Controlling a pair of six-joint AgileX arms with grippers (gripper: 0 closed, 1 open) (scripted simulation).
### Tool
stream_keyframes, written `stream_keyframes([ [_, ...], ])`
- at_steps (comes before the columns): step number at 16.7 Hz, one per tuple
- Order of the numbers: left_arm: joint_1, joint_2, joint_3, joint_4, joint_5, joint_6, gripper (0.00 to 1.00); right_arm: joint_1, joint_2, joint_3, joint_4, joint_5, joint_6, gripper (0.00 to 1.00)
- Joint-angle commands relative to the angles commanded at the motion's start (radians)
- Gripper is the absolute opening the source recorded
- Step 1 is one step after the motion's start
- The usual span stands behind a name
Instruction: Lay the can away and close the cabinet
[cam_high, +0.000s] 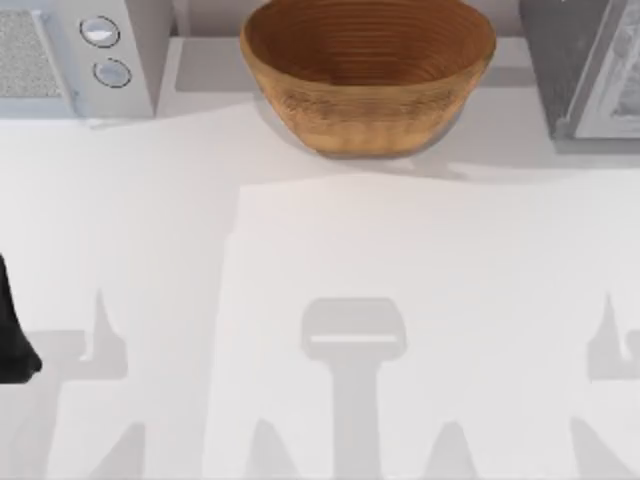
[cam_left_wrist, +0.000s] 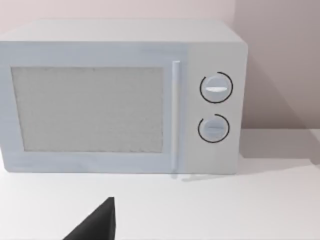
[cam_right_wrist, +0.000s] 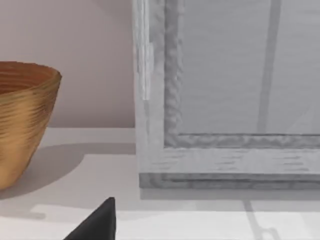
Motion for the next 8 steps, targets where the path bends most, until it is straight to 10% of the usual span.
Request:
stream_keyframes([
  [8,0.000,0.000,0.000,0.000,0.000,0.000,1.00,-0.305,0.438,0.112,0.358,-0.298,0.005,1.00],
])
